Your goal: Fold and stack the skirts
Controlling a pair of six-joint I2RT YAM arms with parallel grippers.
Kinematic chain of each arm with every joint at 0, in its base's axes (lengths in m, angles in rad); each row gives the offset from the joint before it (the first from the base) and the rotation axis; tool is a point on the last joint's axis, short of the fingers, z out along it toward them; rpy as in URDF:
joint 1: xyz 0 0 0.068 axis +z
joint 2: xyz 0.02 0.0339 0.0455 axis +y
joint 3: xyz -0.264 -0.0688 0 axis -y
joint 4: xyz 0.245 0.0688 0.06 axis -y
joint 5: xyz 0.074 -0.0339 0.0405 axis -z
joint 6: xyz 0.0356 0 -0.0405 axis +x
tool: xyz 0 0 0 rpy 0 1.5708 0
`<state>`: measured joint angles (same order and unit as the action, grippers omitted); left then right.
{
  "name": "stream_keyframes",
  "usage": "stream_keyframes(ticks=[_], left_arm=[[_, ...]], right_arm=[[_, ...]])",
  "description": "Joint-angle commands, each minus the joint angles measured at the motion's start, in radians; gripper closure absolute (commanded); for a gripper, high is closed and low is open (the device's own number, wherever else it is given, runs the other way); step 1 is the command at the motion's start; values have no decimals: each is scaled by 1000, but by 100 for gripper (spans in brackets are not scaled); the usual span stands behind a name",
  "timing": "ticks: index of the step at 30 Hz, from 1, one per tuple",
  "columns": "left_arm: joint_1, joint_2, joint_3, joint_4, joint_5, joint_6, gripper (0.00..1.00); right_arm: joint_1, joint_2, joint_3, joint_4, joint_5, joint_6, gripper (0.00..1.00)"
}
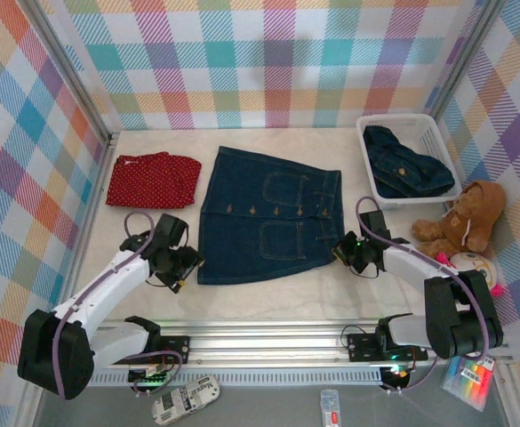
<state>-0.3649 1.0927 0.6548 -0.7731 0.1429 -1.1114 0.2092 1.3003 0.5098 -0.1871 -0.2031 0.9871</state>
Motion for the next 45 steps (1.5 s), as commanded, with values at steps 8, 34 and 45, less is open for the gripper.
stream_keyframes(ticks=[8,34,45], left_arm=[[-55,39,-102,210,82,-111,39],[-83,214,-167,387,106,-168,91],[-77,-39,-63,177,-105,-140,100]], right_arm=[[4,-37,-21,-10,10,7,100],[4,-92,-19,-53,25,-3,100],[4,-263,-33,-60,49,52,100]])
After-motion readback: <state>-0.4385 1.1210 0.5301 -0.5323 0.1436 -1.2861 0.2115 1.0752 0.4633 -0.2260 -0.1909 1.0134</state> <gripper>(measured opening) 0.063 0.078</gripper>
